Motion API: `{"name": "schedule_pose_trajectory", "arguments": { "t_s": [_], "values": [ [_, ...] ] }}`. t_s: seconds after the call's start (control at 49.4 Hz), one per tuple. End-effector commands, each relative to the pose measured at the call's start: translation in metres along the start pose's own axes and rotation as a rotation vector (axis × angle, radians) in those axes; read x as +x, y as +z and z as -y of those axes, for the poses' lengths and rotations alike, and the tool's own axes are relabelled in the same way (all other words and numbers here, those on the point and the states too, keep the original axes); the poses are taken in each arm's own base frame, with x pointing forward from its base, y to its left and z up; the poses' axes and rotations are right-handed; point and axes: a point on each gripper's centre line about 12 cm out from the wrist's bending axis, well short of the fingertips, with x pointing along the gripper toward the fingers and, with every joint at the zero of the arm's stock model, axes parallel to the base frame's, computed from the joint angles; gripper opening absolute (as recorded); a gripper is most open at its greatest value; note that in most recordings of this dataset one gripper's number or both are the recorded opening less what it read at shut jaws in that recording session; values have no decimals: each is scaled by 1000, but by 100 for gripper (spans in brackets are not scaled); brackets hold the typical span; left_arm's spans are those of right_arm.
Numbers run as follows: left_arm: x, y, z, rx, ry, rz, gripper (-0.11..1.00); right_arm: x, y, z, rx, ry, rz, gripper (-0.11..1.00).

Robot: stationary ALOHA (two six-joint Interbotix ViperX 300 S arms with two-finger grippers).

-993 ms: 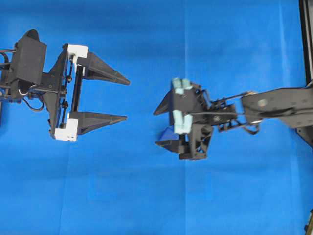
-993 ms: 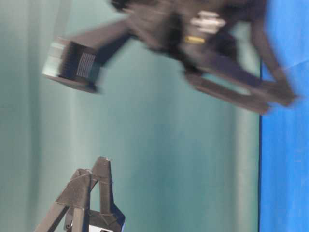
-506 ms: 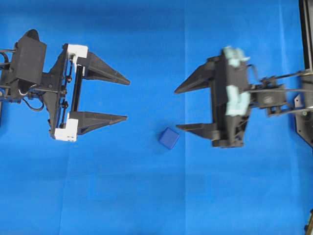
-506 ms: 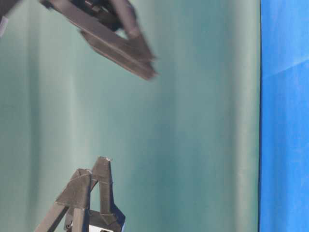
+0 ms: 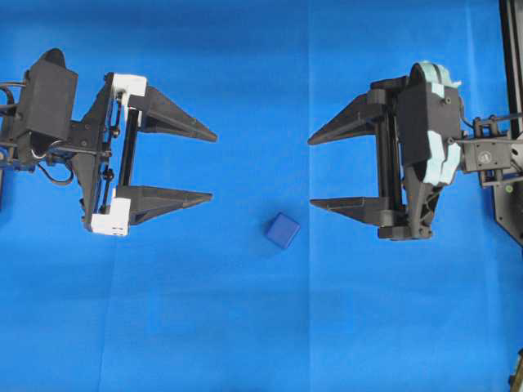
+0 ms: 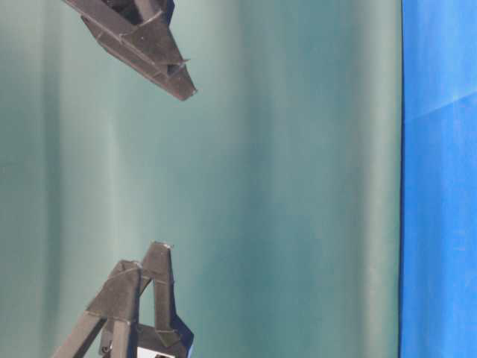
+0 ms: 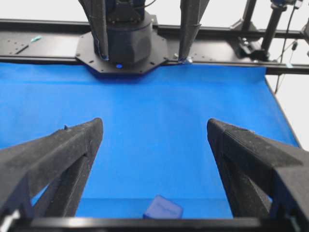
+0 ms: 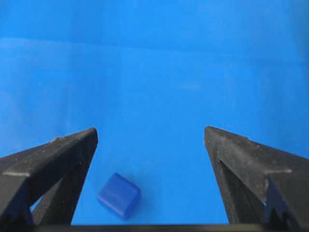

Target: Handover the blue block to the right arm after grasping it with the left arm, then place it in the designated position.

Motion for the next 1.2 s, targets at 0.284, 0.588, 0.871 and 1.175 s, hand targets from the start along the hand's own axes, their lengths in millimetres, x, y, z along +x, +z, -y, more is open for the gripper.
{"name": "schedule_pose_trajectory", "arguments": {
  "t_s": [0.284,0.588,0.871,1.175],
  "values": [
    [-2,12,0,-2,-1,38,93,-28,6,0,-11,53,144,95],
    [-2,12,1,-1,-3,38,93,-44,-9,10,-12,63,217,95],
    [-2,12,1,-3,-3,40,93,-44,-20,16,-9,65,237,95],
    [-3,12,1,-3,-3,41,93,-44,-22,16,-8,70,241,95]
  ]
}}
